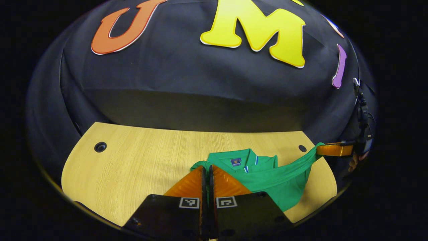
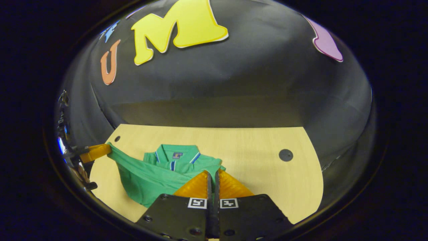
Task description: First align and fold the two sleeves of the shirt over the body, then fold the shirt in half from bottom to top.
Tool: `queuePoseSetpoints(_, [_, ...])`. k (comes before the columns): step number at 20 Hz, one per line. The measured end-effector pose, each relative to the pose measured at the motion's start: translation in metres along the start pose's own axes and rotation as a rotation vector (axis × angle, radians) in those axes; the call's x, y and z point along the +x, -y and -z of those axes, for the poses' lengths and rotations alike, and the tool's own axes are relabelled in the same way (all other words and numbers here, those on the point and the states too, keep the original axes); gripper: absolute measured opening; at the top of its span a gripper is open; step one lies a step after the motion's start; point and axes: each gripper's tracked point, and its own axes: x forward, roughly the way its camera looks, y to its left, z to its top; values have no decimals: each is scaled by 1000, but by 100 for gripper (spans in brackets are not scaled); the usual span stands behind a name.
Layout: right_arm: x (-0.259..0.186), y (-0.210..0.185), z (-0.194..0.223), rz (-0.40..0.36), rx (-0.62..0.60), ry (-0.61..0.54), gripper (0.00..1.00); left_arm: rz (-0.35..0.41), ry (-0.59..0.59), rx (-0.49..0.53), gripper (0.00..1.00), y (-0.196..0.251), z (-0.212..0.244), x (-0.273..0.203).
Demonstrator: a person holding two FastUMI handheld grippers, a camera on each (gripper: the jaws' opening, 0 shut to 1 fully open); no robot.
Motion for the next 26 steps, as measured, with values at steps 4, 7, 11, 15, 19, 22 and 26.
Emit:
queuePoseSetpoints(4, [30,6,-11,9,-9,22,0,-25,13,-107,6,-12,-3,28])
queuePoseSetpoints(7, [50,12,-15,17,-7,21,0,-48,13,-105,6,-21,-1,50])
queuePoseSetpoints(11, [77,13,-7,16,-35,15,0,-46,9,-91,6,-20,5,77])
queuePoseSetpoints(15, [99,18,1,39,-24,3,0,-56,-36,-73,6,-25,25,96])
queuePoseSetpoints(19, [113,28,13,86,-67,-26,0,-67,-94,-90,9,-33,47,104])
queuePoseSetpoints(22, [115,29,19,96,-81,-32,6,-64,-108,-101,15,-37,51,104])
queuePoseSetpoints(26, [103,31,20,124,-81,-12,31,-101,-114,-98,72,-41,50,91])
